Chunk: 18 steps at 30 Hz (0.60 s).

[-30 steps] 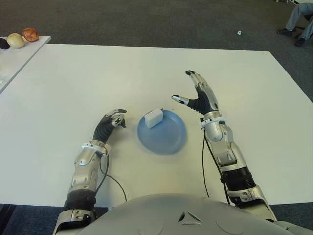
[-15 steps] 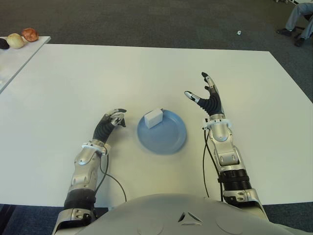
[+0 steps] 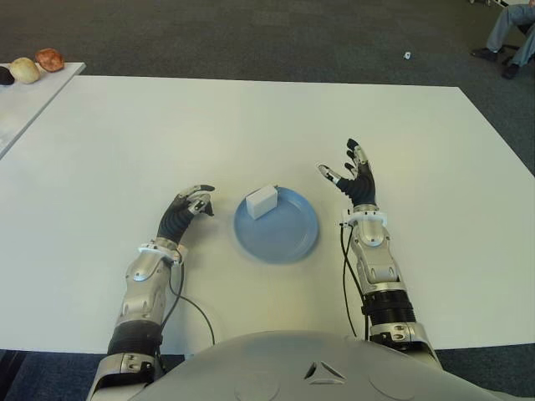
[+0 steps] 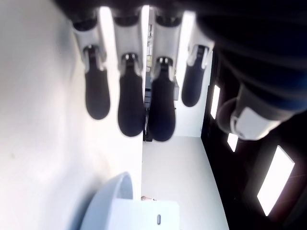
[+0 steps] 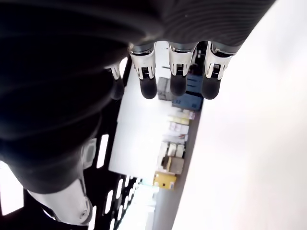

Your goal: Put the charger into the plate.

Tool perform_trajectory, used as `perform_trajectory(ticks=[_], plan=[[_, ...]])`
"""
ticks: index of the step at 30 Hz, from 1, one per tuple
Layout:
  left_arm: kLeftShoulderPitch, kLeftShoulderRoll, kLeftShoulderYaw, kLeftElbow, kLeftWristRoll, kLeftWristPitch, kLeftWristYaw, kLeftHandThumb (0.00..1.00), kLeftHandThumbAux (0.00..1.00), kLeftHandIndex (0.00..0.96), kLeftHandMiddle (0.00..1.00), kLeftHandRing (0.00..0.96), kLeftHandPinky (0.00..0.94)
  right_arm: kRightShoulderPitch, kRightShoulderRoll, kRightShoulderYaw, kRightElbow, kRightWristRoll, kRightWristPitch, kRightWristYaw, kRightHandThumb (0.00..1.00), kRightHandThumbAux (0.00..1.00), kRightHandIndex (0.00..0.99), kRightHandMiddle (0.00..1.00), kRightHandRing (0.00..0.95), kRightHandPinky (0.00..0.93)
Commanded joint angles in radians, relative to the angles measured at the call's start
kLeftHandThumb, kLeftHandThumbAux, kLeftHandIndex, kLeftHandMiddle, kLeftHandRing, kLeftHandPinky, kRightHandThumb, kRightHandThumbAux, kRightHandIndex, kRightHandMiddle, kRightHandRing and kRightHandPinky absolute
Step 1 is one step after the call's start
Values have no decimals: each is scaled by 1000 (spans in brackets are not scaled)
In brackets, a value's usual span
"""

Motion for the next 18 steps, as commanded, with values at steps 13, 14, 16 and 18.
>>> perform_trajectory(ticks=[13, 14, 16, 18], plan=[[-15, -11, 7, 75, 36, -27, 60, 120, 544, 150, 230, 199, 166, 44, 79, -45, 206, 153, -127, 55, 0, 805, 103, 200, 182, 183], [-16, -13, 7, 75, 37, -29, 64, 115, 551, 141, 214, 184, 154, 48, 80, -45, 213, 155, -134, 58, 0, 805, 105, 202, 183, 183], [-18, -18, 6, 74, 39, -30, 73, 105, 567, 118, 177, 150, 125, 53, 79, -48, 230, 160, -148, 65, 0, 804, 108, 206, 186, 181], [-20, -24, 5, 67, 43, -27, 89, 91, 589, 93, 135, 111, 90, 60, 80, -51, 248, 165, -156, 70, 0, 798, 115, 211, 191, 187]])
